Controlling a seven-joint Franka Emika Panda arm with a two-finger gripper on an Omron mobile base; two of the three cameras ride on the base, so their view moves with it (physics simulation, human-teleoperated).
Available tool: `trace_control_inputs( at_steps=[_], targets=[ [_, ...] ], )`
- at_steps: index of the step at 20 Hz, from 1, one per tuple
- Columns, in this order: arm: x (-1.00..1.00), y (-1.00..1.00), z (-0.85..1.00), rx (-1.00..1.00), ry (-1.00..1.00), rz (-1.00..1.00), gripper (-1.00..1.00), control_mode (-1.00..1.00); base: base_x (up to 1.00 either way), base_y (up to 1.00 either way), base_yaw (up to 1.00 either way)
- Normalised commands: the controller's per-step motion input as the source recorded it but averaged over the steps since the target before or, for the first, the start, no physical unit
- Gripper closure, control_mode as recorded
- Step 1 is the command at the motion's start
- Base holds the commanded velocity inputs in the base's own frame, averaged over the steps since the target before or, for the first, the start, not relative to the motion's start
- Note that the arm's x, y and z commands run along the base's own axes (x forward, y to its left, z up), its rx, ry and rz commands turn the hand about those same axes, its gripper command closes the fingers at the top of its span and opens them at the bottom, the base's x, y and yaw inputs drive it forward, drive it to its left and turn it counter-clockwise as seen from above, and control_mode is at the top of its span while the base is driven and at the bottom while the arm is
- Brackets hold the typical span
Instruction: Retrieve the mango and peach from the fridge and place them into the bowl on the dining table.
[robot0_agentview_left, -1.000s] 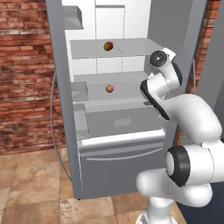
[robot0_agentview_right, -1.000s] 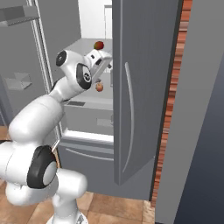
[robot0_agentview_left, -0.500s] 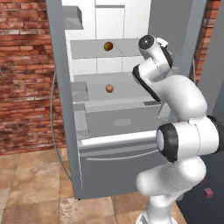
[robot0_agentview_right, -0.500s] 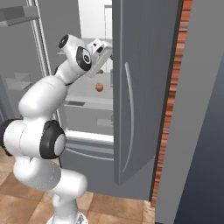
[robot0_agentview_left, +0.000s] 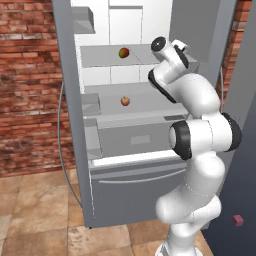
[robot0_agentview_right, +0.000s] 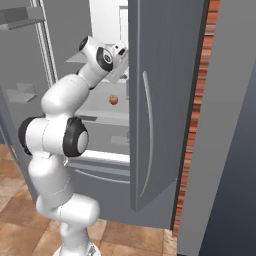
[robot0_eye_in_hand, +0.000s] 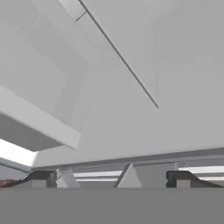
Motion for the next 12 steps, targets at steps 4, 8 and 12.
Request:
trace_control_inputs(
  at_steps=[4,8,12],
  targets=[
    [0.28,-0.62,0.0,-0.03,0.08,-0.12,-1.0,-1.0,0.0,0.0,0.0],
    [0.34,-0.65,0.0,-0.02,0.13,-0.11,-1.0,-1.0,0.0,0.0,0.0],
    [0.03,-0.86,-0.02,0.0,0.15,-0.13,-1.0,-1.0,0.0,0.0,0.0]
  ],
)
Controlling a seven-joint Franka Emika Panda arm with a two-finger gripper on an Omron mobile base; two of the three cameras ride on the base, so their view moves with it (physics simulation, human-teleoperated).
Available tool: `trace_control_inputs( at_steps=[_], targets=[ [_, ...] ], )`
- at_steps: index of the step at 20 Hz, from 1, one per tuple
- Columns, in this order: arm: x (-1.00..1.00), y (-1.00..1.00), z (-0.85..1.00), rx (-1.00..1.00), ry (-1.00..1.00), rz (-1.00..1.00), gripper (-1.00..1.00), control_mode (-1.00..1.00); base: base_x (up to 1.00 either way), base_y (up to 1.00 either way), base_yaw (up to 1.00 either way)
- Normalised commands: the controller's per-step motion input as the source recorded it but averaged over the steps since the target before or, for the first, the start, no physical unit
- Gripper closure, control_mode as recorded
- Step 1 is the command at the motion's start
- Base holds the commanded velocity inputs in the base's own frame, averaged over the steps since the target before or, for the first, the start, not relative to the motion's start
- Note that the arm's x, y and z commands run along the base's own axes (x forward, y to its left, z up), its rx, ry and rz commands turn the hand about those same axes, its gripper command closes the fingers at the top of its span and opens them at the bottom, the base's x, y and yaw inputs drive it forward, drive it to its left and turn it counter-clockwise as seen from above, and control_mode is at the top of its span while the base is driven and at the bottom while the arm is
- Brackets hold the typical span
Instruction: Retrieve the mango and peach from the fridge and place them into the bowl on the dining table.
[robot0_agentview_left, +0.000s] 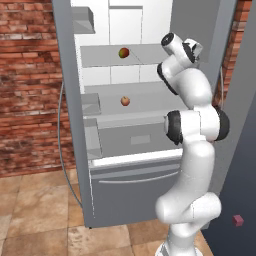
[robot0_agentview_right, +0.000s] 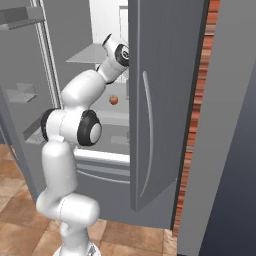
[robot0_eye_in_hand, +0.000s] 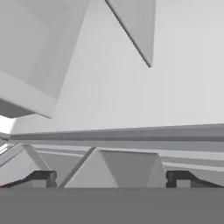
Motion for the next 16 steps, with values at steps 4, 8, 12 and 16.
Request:
trace_control_inputs(
  at_steps=[4,8,12,16],
  targets=[
    [-0.31,-1.0,-0.09,0.0,0.12,-0.2,-1.0,-1.0,0.0,0.0,0.0],
    [-0.68,-1.0,-0.07,0.0,0.06,-0.23,-1.0,-1.0,0.0,0.0,0.0],
    [-0.77,-1.0,-0.01,0.0,0.0,-0.23,-1.0,-1.0,0.0,0.0,0.0],
    [-0.76,-0.78,0.04,0.02,0.0,-0.18,-1.0,-1.0,0.0,0.0,0.0]
  ],
)
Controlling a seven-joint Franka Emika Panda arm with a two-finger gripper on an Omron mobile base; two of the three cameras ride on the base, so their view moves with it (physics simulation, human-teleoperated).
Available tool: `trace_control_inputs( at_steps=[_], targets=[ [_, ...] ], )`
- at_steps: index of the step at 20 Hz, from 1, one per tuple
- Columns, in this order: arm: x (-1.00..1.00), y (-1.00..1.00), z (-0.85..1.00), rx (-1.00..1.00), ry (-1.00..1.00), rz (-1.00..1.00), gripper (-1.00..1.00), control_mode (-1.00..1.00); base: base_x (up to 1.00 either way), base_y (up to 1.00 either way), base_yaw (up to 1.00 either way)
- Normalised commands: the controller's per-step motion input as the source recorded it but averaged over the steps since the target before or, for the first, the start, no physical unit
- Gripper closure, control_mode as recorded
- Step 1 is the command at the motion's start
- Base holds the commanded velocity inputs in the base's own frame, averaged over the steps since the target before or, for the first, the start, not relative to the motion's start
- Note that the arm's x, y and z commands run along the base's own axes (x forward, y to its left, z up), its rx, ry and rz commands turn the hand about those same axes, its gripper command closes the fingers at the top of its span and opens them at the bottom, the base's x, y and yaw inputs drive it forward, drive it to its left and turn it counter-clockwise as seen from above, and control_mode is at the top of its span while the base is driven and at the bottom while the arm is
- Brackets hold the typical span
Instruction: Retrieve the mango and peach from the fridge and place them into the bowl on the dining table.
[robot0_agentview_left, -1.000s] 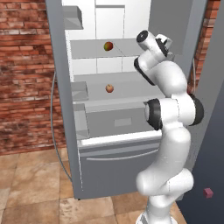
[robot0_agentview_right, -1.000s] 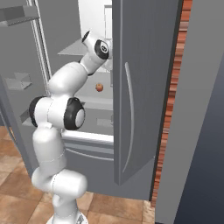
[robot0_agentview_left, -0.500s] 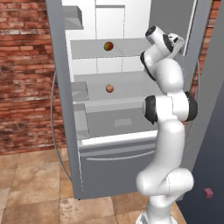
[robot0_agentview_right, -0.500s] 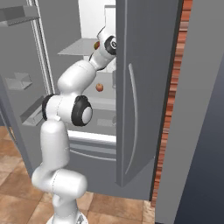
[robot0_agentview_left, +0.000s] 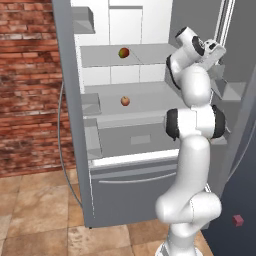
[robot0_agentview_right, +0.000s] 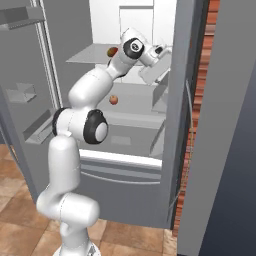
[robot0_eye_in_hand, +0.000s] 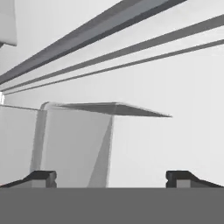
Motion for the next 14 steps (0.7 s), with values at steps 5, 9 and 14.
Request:
trace_control_inputs(
  at_steps=[5,9,14],
  targets=[
    [-0.48,0.09,0.55,0.05,-0.1,-0.02,-1.0,-1.0,0.0,0.0,0.0],
    [-0.21,0.51,0.65,0.11,-0.22,0.0,-1.0,-1.0,0.0,0.0,0.0],
    [-0.25,0.66,0.22,0.21,-0.23,0.0,-1.0,-1.0,0.0,0.0,0.0]
  ],
)
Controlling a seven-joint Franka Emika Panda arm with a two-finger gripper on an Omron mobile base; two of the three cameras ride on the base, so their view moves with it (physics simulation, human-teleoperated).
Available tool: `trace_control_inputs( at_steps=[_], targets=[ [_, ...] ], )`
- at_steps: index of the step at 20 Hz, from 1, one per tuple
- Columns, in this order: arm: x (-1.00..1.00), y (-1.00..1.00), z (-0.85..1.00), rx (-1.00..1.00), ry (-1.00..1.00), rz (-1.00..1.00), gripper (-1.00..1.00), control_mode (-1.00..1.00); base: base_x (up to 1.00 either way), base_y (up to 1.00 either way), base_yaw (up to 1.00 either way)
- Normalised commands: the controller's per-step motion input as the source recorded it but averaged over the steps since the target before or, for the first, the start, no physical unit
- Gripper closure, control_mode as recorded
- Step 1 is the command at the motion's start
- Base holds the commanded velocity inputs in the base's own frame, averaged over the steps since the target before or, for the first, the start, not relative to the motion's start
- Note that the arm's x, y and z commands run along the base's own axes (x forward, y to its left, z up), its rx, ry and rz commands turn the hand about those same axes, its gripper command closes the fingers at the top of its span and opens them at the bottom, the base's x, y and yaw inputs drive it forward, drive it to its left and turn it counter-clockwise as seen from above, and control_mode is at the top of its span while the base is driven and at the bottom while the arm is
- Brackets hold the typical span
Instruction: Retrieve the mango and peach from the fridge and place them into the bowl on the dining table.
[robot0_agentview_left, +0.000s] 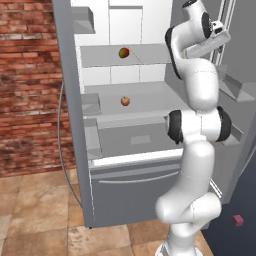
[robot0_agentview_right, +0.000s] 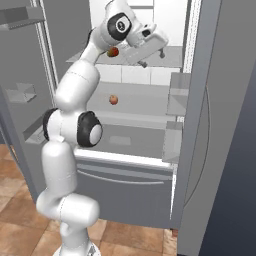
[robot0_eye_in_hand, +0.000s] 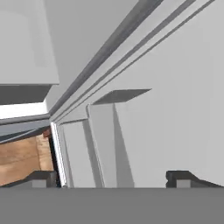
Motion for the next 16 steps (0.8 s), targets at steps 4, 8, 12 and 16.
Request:
trace_control_inputs(
  at_steps=[4,8,12,16],
  targets=[
    [-0.24,0.47,-0.64,0.43,-0.24,0.0,-1.0,-1.0,0.0,0.0,0.0],
    [-0.17,0.44,-1.0,0.48,-0.23,0.0,-1.0,-1.0,0.0,0.0,0.0],
    [-0.19,0.58,-1.0,0.4,-0.28,0.01,-1.0,-1.0,0.0,0.0,0.0],
    [-0.32,0.77,-0.77,0.29,-0.3,0.04,-1.0,-1.0,0.0,0.0,0.0]
  ],
)
